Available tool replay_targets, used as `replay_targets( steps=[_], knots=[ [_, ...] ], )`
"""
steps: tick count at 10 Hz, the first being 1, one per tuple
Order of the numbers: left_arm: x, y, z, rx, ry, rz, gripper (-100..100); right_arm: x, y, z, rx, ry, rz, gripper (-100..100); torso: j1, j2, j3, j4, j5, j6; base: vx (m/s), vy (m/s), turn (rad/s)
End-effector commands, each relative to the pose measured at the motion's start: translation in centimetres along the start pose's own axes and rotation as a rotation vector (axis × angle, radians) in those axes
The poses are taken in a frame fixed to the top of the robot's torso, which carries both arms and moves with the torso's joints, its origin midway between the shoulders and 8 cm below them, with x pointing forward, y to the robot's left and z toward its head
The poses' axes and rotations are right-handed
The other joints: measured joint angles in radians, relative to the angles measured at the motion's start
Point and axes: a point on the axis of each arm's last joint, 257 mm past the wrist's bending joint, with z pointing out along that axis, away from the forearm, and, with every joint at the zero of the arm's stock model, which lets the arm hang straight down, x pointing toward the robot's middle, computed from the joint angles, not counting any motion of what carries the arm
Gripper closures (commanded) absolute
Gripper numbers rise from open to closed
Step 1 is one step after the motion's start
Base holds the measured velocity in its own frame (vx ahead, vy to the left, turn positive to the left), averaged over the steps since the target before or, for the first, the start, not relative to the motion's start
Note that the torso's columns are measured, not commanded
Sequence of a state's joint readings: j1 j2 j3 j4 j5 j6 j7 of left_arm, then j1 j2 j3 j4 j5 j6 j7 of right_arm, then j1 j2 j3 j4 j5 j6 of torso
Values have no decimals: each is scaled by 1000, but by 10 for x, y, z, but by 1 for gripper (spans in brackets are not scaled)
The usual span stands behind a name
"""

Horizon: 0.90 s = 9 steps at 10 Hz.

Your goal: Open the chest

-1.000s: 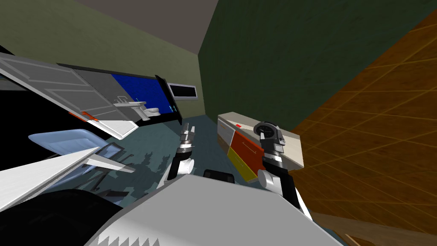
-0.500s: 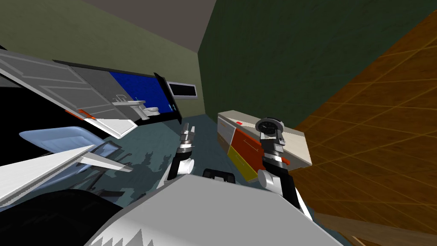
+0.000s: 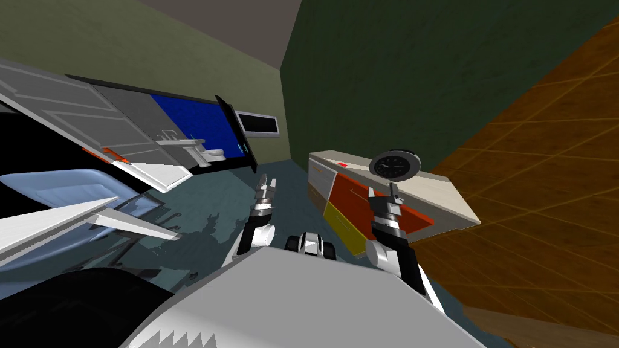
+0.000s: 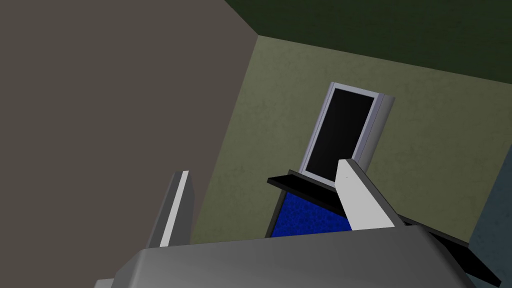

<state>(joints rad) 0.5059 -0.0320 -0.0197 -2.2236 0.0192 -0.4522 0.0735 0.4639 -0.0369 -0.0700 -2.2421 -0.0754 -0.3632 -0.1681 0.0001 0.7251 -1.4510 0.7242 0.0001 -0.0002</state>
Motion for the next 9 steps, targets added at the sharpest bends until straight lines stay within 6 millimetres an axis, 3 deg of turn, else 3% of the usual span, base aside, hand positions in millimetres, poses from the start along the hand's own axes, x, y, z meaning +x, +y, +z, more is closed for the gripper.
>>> replay_targets(
  steps=[1, 9],
  knots=[
    [0, 0, 0, 0, 0, 0, 0, 11, -9, 2, 19, 73, -87, -100, 0, 9, -20, 10, 0, 0, 1, 3, 64],
    [0, 0, 0, 0, 0, 0, 0, 45, -48, 3, 54, 317, -444, -100, 0, 13, -25, 14, 0, 0, 4, 6, 77]
  ],
)
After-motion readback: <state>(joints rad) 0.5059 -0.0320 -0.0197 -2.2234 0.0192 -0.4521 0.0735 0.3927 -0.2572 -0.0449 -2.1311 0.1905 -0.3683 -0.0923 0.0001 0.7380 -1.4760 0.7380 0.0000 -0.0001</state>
